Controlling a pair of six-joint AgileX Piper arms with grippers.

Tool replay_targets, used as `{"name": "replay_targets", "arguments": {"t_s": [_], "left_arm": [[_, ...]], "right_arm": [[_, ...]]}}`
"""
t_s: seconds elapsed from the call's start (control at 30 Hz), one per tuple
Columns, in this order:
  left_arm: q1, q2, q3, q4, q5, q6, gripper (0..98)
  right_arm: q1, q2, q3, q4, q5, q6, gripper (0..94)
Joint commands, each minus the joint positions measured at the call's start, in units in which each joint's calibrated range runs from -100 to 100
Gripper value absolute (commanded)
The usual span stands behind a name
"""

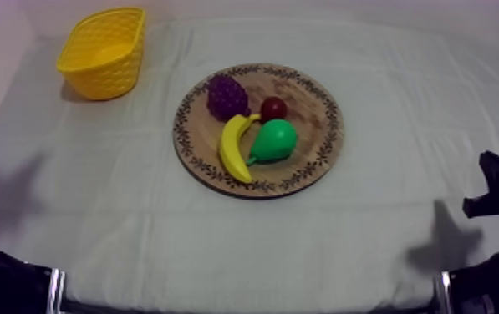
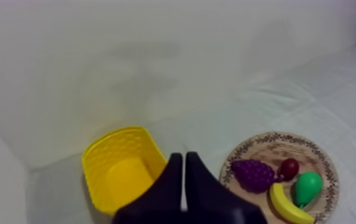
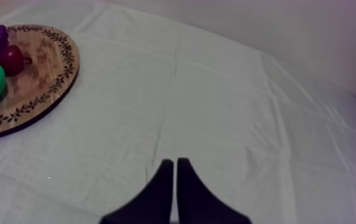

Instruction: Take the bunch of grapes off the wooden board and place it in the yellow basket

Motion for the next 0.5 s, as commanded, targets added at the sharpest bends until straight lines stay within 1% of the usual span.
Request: {"name": "replay_targets", "arguments": {"t_s": [0.0,0.17,0.33,0.47], "left_arm": [[1.8,4.4,-3.7,-0.87,-0.1,0.6,0.0],[4.1,11.4,-8.7,-2.09,-0.1,1.2,0.0],[6.3,18.1,-12.0,-4.05,-0.1,2.6,0.0],[7.1,23.1,-14.9,-4.56,1.4,3.7,0.0]], "right_arm": [[0.0,0.0,0.0,0.0,0.0,0.0,0.3],[0.0,0.0,0.0,0.0,0.0,0.0,0.3],[0.0,0.0,0.0,0.0,0.0,0.0,0.3],[0.0,0.0,0.0,0.0,0.0,0.0,0.3]]}}
